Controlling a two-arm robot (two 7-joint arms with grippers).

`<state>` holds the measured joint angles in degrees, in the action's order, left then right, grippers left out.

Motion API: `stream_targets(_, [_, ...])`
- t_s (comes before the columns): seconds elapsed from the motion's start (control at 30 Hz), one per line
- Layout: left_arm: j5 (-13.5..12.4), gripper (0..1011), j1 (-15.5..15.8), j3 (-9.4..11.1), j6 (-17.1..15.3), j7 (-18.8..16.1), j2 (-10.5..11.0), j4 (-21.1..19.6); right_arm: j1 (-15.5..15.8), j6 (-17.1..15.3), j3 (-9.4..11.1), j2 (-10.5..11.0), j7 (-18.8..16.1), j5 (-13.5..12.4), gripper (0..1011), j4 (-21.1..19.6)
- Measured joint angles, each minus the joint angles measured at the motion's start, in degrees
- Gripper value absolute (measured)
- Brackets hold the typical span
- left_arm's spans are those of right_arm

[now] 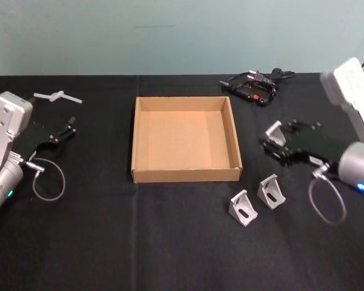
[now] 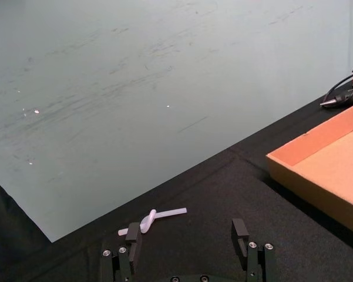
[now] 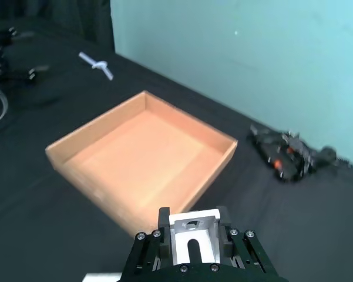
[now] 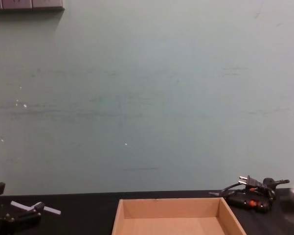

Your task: Use one hand to pick up the angle iron from the table and place it into the box.

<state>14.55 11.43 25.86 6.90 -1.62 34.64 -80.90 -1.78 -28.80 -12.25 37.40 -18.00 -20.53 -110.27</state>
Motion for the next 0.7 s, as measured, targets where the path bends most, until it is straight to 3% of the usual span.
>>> stream_targets(0.23, [0.00, 1005, 0.00, 0.00, 0.00, 0.00, 0.00, 0.00, -10.96, 0.26, -4.62, -5.37, -1.72, 1.25, 456, 9.71])
stream_targets(0.7, [0.00, 1005, 0.00, 0.00, 0.00, 0.00, 0.00, 0.00, -21.10, 3.76, -11.24, -13.46, -3.21, 3.85, 456, 23.52])
